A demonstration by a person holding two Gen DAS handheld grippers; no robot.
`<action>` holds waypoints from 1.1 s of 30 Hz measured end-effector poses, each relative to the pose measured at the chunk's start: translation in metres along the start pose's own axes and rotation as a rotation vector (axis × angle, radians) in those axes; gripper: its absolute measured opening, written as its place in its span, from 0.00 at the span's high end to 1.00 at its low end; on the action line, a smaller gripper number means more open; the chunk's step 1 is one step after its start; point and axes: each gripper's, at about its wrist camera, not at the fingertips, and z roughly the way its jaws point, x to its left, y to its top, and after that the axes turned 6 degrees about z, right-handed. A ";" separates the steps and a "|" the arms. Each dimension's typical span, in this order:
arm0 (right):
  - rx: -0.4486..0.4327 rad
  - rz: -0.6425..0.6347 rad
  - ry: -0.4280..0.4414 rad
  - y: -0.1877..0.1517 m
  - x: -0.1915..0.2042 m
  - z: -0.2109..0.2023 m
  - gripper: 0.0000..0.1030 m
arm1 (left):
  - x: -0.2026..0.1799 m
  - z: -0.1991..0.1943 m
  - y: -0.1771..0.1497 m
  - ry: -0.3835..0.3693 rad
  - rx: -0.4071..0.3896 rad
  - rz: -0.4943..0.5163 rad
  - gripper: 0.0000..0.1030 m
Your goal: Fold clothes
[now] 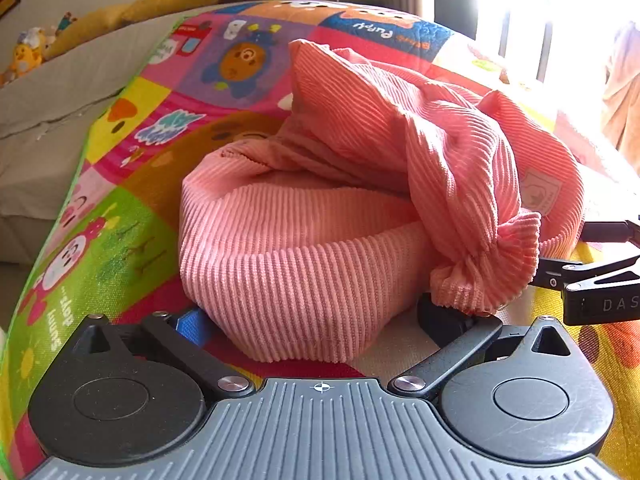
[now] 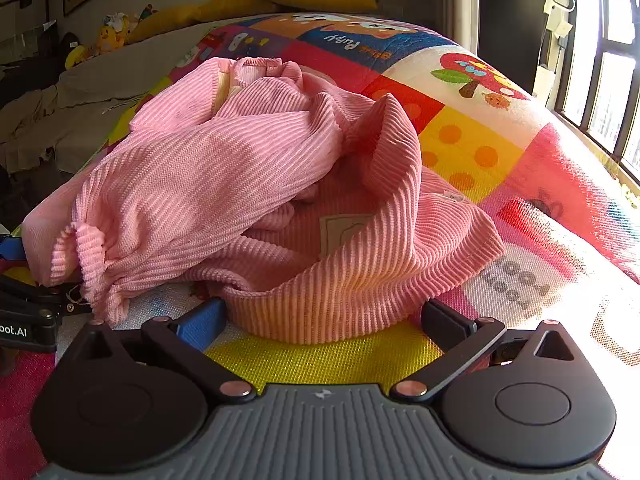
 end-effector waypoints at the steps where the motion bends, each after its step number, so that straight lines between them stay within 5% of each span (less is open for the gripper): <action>1: 0.001 -0.001 -0.001 0.000 0.000 0.000 0.00 | 0.000 0.000 0.000 0.000 0.000 0.000 0.00; 33: -0.002 -0.002 -0.001 0.001 -0.003 0.000 0.00 | 0.000 0.000 0.001 0.000 -0.001 -0.001 0.00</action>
